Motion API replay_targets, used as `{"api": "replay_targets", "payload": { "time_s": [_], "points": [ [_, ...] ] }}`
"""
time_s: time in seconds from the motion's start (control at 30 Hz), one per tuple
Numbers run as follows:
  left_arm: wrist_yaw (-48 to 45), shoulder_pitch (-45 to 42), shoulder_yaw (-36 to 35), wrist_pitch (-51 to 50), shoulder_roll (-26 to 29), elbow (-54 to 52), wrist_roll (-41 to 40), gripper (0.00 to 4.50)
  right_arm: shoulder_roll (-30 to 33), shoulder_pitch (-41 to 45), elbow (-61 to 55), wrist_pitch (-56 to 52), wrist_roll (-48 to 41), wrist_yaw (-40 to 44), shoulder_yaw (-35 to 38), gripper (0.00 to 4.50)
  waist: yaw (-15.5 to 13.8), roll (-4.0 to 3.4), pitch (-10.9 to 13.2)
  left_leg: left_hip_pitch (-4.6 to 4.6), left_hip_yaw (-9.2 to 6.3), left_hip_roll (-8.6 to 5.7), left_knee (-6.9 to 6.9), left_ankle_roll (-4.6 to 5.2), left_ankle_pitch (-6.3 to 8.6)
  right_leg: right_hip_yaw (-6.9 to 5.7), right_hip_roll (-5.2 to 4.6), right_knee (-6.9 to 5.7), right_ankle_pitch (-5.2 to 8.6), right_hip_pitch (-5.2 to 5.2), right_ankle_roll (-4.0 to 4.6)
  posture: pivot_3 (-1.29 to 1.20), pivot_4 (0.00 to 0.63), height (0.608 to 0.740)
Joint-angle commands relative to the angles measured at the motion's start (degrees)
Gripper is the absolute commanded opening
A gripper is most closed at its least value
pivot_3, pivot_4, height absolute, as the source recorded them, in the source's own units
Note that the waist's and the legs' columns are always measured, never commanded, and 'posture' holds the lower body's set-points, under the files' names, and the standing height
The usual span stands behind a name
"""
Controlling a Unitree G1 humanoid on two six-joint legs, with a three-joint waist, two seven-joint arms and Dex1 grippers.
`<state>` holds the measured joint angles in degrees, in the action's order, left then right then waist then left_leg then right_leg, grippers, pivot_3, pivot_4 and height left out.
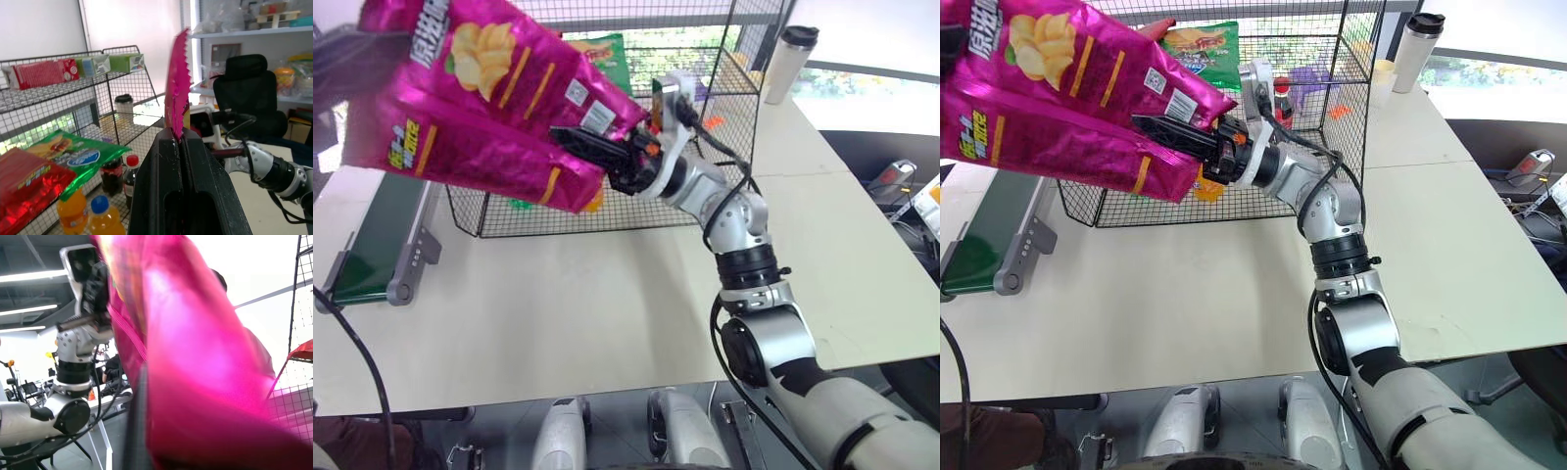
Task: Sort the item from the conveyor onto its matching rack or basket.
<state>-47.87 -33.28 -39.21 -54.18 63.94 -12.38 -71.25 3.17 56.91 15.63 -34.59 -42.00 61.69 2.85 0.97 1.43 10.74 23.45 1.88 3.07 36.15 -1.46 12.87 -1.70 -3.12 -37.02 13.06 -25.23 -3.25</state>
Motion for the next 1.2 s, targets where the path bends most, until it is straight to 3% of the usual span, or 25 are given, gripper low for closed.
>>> {"api": "replay_targets", "payload": {
  "time_s": [0.03,0.1,0.13,0.2,0.33,0.6,0.9,1.2],
  "points": [
    [-0.5,1.7,-1.9,2.6,0.2,-0.8,2.3,0.0,0.8,0.0,-5.1,-1.1,-2.5,-1.0,1.4,0.07,0.0,0.0,0.0,0.0,0.01,0.0,0.0,0.0,0.0,0.0,-0.01,0.0,0.0,0.0,0.0,0.0,0.15,0.74],
    [0.0,2.2,-1.6,3.6,-0.3,-0.1,3.2,0.0,1.8,-0.7,-7.1,-2.3,-3.3,-2.0,2.0,0.07,-0.1,0.0,0.0,0.01,0.0,0.0,0.0,0.0,0.0,-0.01,-0.01,0.0,0.0,0.0,0.0,0.0,0.15,0.74],
    [0.1,2.3,-1.6,3.5,-0.4,0.5,3.1,0.27,2.4,-1.1,-8.4,-3.0,-3.8,-2.5,2.3,0.02,-0.1,0.0,0.0,0.01,0.01,0.0,0.0,0.0,0.0,-0.01,-0.02,0.01,0.0,-0.01,0.0,0.0,0.15,0.74],
    [0.1,2.3,-1.6,2.7,-0.5,1.9,2.1,0.85,3.8,-2.1,-11.1,-4.7,-5.0,-3.7,2.9,0.0,-0.2,0.0,0.0,0.01,0.01,-0.01,0.0,0.0,0.0,-0.01,-0.02,0.01,0.0,0.0,0.0,0.0,0.15,0.74],
    [3.2,0.0,1.0,6.8,-1.8,3.9,6.8,2.52,5.4,-4.0,-15.4,-6.7,-6.7,-6.2,3.5,0.0,-0.2,0.0,0.0,0.01,0.01,-0.01,0.0,0.0,0.0,-0.01,-0.02,0.01,0.0,0.0,0.0,0.0,0.15,0.74],
    [0.1,1.4,-1.3,9.8,-1.6,9.1,10.6,2.52,12.7,-8.3,-23.7,-9.6,-8.8,-13.8,8.1,0.0,-0.1,0.01,0.0,0.01,0.03,-0.01,-0.02,0.0,0.0,-0.01,-0.02,0.02,0.0,-0.02,0.0,0.0,0.15,0.74],
    [-0.2,3.0,0.5,10.3,-7.6,7.3,9.7,2.52,25.3,-10.4,-32.7,-12.8,-13.5,-19.7,14.7,0.0,-0.3,0.03,0.0,0.03,0.06,-0.04,0.0,0.0,0.0,-0.01,-0.09,0.06,0.05,-0.02,0.05,0.0,0.15,0.74],
    [-0.3,2.5,3.7,11.4,-12.7,8.1,10.2,2.52,39.7,-3.8,-28.0,-1.3,-1.9,-23.1,19.1,0.0,-0.3,0.05,0.0,0.05,0.08,-0.05,-0.02,0.01,0.0,0.01,-0.08,0.15,0.06,-0.03,0.04,0.0,0.15,0.74]
  ]
}}
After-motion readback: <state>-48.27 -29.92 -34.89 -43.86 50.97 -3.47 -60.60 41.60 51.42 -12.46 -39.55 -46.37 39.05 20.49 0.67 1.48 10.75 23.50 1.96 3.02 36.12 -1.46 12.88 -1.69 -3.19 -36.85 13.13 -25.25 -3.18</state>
